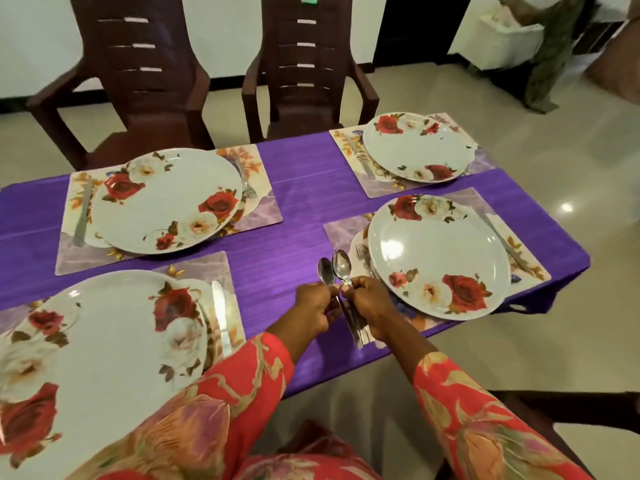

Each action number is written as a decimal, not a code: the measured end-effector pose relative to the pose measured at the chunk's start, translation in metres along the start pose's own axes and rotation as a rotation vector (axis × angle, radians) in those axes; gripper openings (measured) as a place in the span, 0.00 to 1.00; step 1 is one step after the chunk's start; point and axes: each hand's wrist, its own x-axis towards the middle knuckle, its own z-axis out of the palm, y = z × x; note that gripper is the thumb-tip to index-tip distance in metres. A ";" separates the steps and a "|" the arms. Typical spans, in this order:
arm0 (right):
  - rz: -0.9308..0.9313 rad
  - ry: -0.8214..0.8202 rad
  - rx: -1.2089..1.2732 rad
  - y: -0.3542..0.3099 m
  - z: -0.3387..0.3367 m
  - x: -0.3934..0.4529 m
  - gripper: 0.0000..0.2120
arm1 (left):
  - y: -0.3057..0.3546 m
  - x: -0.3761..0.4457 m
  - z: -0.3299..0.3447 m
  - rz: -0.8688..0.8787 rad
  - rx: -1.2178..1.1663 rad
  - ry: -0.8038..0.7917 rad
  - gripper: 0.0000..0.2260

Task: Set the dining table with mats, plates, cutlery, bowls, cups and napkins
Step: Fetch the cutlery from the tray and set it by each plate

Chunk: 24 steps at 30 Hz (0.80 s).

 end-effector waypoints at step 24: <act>-0.020 0.074 -0.050 0.006 -0.081 0.042 0.10 | -0.014 0.103 0.070 0.194 0.546 0.342 0.15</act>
